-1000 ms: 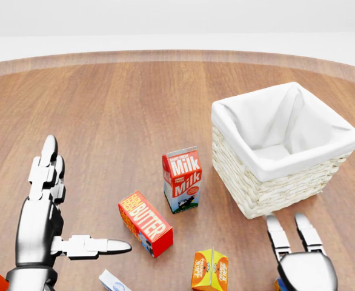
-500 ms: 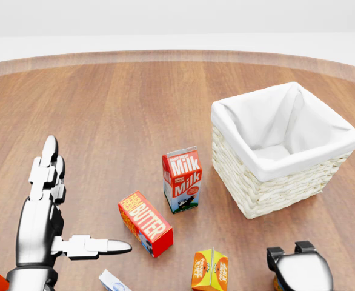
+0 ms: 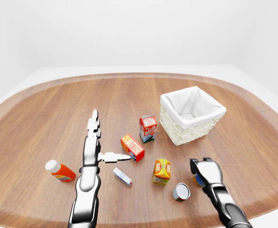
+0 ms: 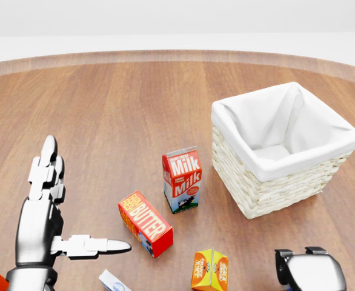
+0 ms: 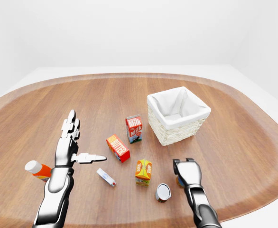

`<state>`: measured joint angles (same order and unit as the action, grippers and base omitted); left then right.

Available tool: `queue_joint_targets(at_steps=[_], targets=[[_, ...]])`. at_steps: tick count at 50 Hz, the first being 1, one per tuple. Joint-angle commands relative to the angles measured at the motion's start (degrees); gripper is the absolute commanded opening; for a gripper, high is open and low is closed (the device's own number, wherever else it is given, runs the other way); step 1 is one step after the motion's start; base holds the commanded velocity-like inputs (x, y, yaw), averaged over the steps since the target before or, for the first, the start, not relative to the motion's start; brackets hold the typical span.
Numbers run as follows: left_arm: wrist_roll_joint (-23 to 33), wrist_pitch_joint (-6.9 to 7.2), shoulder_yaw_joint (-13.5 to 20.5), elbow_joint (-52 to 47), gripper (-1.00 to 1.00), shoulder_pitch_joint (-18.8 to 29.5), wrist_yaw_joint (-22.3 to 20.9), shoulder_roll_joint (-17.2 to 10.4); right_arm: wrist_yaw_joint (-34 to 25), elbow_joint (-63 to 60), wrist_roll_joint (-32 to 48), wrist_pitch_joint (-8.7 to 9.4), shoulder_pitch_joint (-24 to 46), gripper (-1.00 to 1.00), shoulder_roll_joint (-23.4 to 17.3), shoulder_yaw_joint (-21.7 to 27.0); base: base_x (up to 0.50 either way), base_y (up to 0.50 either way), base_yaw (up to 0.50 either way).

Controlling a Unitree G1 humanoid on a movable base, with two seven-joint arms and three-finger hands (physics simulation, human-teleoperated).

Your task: Pick up the alphabet soup and the tomato sauce, and put them in the basket.

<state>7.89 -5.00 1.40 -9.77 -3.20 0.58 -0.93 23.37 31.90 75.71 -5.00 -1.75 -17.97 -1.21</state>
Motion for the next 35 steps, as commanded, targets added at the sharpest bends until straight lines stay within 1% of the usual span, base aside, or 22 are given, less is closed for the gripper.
queue_joint_targets(at_steps=[1,7,11,17,19,26,29,34,35], targets=[[-0.23,0.0,0.14,-0.41,1.0,-0.25,-0.01,0.0,-5.93,-16.7,-2.73,0.0,-6.98,-1.0,1.07,5.69,0.0,0.0,0.0],[-0.37,0.0,0.16,-1.07,1.0,-0.22,0.09,0.04,-11.58,-28.23,-5.01,0.0,-12.03,-1.0,3.07,10.05,0.0,0.0,0.0],[-0.49,0.0,0.25,-1.12,1.0,-0.16,0.11,0.01,-14.51,-33.33,-6.07,0.0,-14.01,-1.0,4.76,12.86,0.0,0.0,0.0],[-0.39,0.0,0.18,-1.32,1.0,-0.33,-0.02,-0.01,-20.99,-42.19,-10.74,0.0,-16.37,-1.0,7.92,18.16,0.0,0.0,0.0],[-0.39,0.0,0.2,-0.96,1.0,-0.23,-0.01,-0.03,-22.53,-43.46,-11.51,0.0,-16.43,-1.0,8.76,19.47,0.0,0.0,0.0],[-0.28,0.0,0.12,-0.68,1.0,-0.22,0.01,-0.02,-31.05,-50.83,-18.71,0.0,-14.69,-1.0,11.2,24.33,0.0,0.0,0.0],[-0.16,0.0,0.01,-0.95,1.0,-0.22,0.02,0.04,-34.62,-54.09,-22.34,0.0,-13.58,-1.0,12.11,25.37,0.0,0.0,0.0],[-0.07,0.0,-0.03,-0.9,1.0,-0.21,-0.01,0.03,-38.37,-58.62,-27.09,0.0,-11.49,-1.0,13.04,26.36,0.0,0.0,0.0],[-0.08,0.0,-0.02,-0.91,1.0,-0.21,-0.02,0.01,-37.82,-58.37,-27.07,0.0,-11.22,-1.0,13.18,26.3,0.0,0.0,0.0]])
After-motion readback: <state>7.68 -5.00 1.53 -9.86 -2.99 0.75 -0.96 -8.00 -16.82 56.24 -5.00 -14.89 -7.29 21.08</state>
